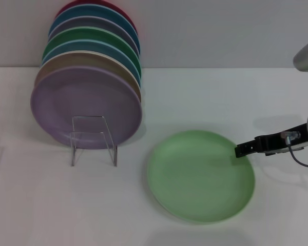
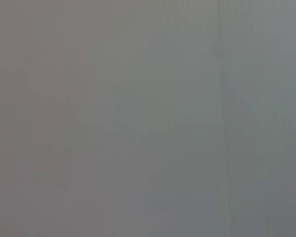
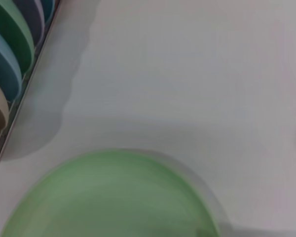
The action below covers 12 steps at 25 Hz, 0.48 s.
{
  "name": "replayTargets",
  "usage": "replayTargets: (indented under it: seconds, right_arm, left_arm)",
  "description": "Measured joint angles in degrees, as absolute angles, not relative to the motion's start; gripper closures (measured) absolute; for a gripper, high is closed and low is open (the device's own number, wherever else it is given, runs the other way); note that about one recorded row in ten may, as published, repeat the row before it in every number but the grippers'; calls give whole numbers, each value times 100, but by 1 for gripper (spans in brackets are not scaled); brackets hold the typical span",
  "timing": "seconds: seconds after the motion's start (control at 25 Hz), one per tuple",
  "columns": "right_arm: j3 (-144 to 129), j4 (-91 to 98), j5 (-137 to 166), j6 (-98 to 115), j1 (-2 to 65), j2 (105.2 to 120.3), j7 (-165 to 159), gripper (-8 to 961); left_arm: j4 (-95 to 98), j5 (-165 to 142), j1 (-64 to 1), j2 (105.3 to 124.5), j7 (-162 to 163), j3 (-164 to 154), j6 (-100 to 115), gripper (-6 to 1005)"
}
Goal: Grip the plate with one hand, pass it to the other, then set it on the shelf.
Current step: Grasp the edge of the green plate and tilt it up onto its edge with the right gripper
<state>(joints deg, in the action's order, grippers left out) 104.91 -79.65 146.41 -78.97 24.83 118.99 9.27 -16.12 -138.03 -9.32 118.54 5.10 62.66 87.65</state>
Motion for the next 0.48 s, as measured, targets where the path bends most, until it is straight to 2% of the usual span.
replayTargets:
  seconds: [0.48]
  right_arm:
    - [10362,-7497,14669,-7801,2696,11891,919,131]
  left_arm:
    - [-1627,-13814,-863,11847,519,6249,8861,235]
